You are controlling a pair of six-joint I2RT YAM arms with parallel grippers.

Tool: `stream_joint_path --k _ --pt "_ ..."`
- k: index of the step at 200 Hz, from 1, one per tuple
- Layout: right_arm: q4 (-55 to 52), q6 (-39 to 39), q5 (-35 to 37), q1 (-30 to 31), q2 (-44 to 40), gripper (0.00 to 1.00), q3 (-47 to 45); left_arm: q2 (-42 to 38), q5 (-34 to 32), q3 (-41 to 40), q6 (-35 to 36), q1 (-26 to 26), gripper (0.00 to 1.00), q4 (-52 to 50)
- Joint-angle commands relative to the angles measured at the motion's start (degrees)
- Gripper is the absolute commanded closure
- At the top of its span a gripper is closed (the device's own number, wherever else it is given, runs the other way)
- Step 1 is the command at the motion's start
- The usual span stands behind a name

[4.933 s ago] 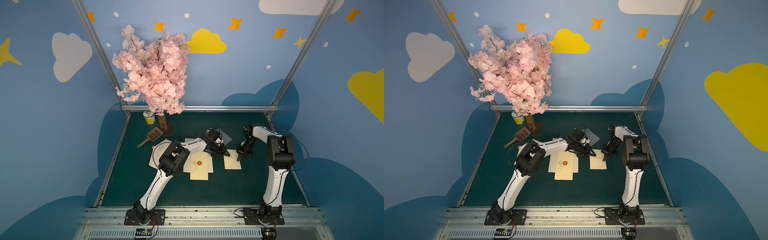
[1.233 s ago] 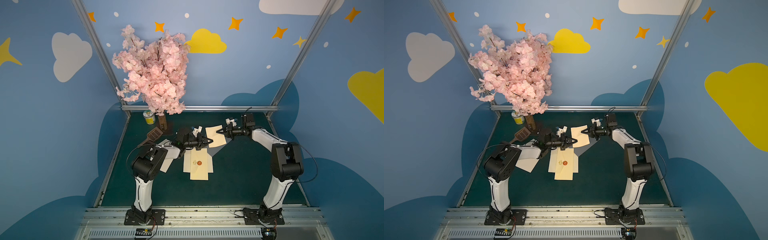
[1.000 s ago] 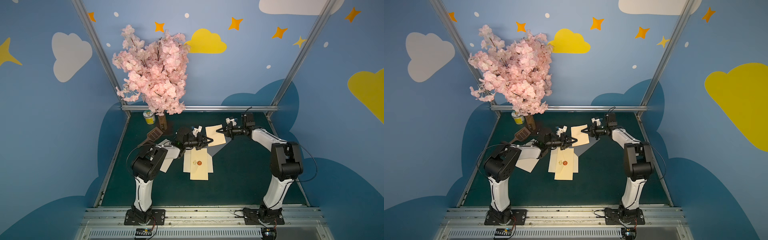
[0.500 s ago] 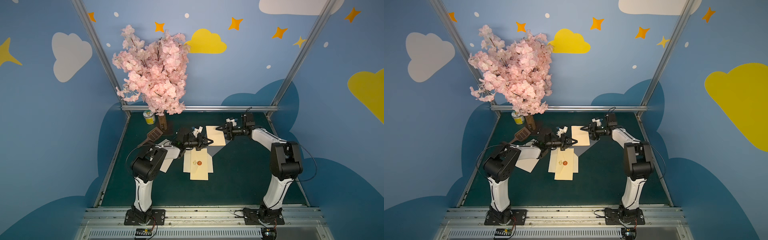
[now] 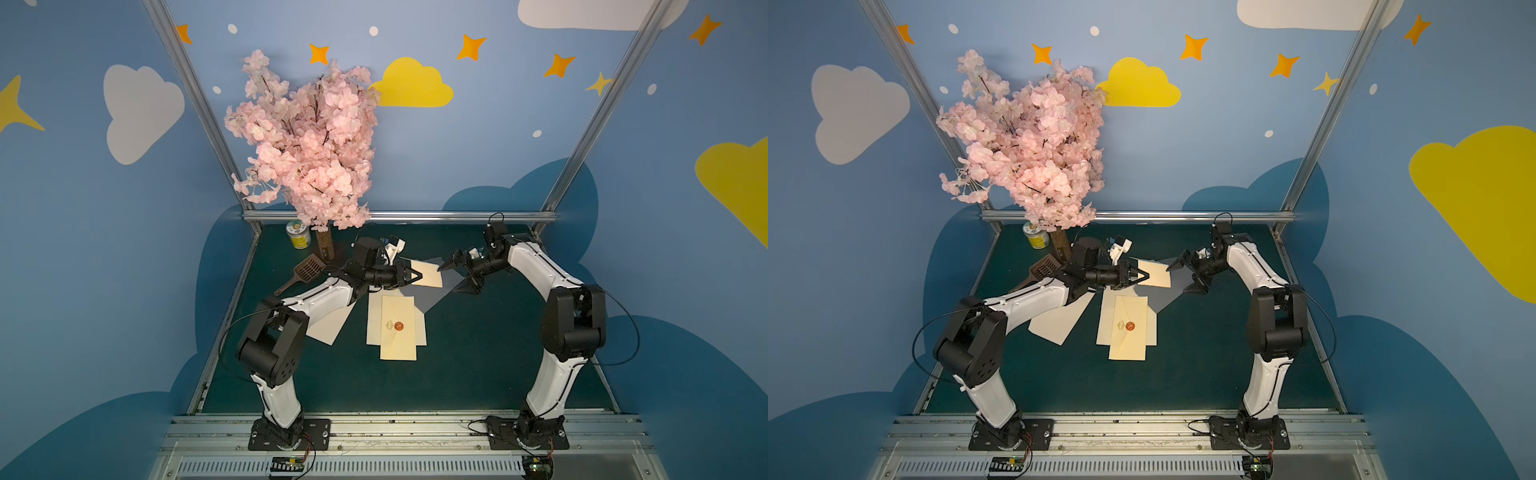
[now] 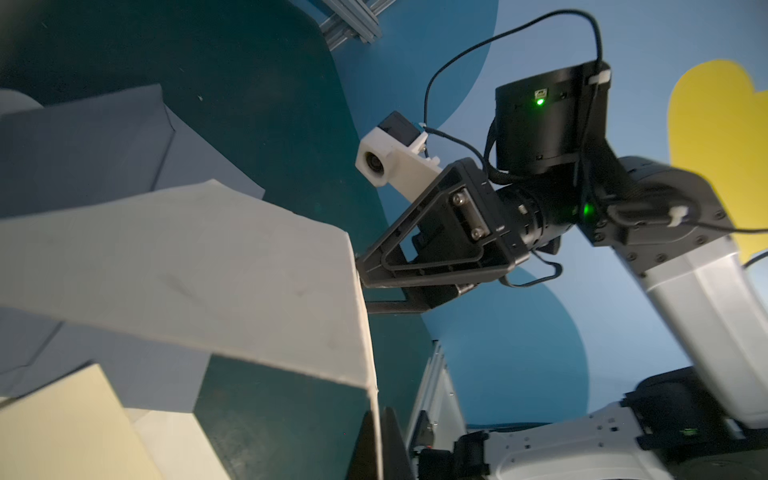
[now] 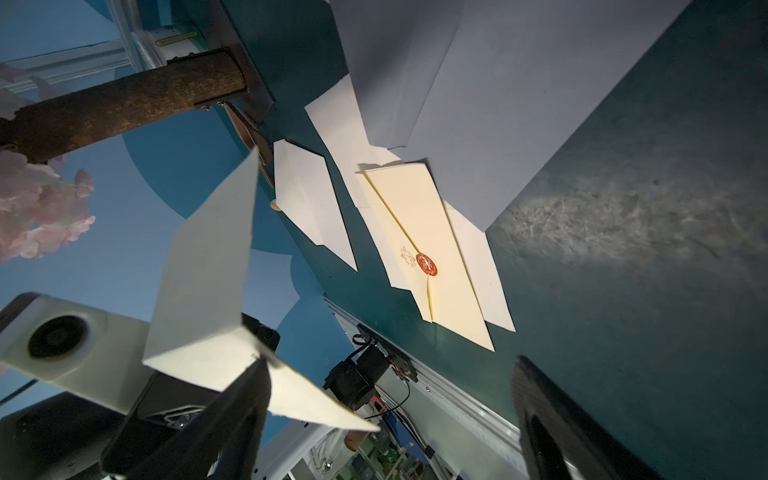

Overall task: Fold the letter paper in half and place it into the envelope
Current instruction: Fold the letter paper at the center of the board.

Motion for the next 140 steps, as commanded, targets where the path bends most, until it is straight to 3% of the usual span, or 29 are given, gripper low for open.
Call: stream_joint_path --k 1,83,140 --pt "-4.42 3.72 -0.15 0.09 -1.02 0.1 0.44 -2.47 -7.56 1.73 13.04 -0.9 0.97 -13.18" --pt "6.32 16.47 -7.25 0.91 -3.01 0.1 -1.41 -6.13 -26.02 1.47 28.3 -9.74 0.97 -18.22" --pt "14.66 22.59 -9.84 3.36 -2.87 0.1 -5.44 -6.68 -34.32 1.38 31.01 -15.48 0.97 -17.21"
